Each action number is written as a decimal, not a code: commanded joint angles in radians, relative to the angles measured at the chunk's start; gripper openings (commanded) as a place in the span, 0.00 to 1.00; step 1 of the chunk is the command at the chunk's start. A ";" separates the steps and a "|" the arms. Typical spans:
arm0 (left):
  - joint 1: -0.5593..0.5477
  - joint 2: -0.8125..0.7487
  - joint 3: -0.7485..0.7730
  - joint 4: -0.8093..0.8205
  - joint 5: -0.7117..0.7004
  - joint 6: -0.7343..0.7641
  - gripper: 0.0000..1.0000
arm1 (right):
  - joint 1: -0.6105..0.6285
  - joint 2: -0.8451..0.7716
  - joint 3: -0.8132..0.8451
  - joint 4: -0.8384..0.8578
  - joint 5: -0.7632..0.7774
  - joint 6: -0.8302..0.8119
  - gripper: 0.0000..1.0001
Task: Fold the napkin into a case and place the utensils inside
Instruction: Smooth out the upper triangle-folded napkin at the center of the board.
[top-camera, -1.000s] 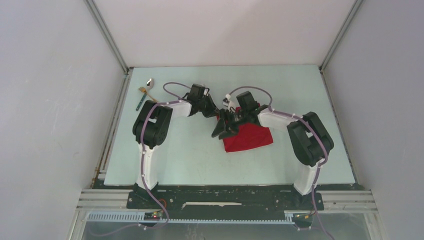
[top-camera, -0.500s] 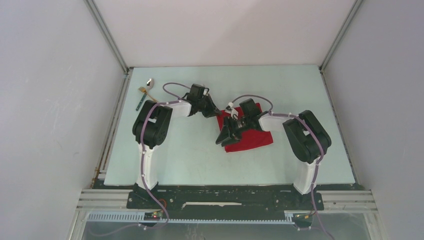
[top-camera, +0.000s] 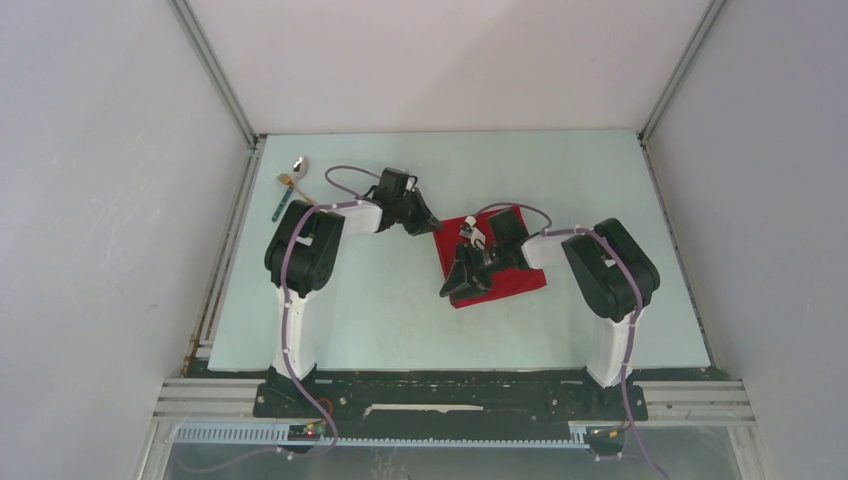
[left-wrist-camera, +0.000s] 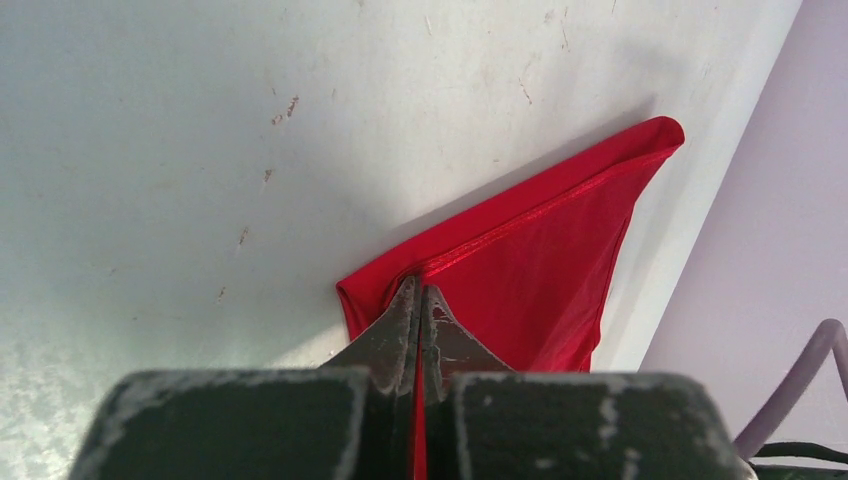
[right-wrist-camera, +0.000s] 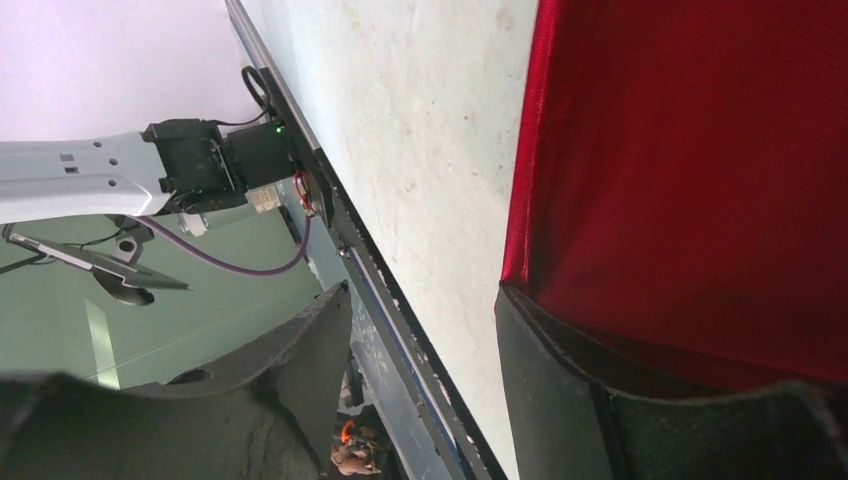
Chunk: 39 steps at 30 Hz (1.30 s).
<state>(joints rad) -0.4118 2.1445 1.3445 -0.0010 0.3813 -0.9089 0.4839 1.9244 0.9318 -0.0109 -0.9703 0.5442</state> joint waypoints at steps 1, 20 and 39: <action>0.015 -0.011 -0.024 -0.054 -0.036 0.015 0.00 | -0.001 -0.086 -0.002 0.058 -0.028 0.024 0.64; 0.028 -0.021 -0.037 -0.054 -0.042 0.024 0.00 | -0.002 -0.005 -0.015 0.102 0.020 0.028 0.67; 0.036 -0.109 0.035 -0.136 -0.003 0.090 0.16 | -0.200 -0.123 -0.021 0.238 -0.041 0.173 0.73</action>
<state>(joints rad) -0.3893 2.1258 1.3422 -0.0559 0.3954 -0.8730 0.3676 1.8103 0.9024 0.1417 -1.0119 0.6552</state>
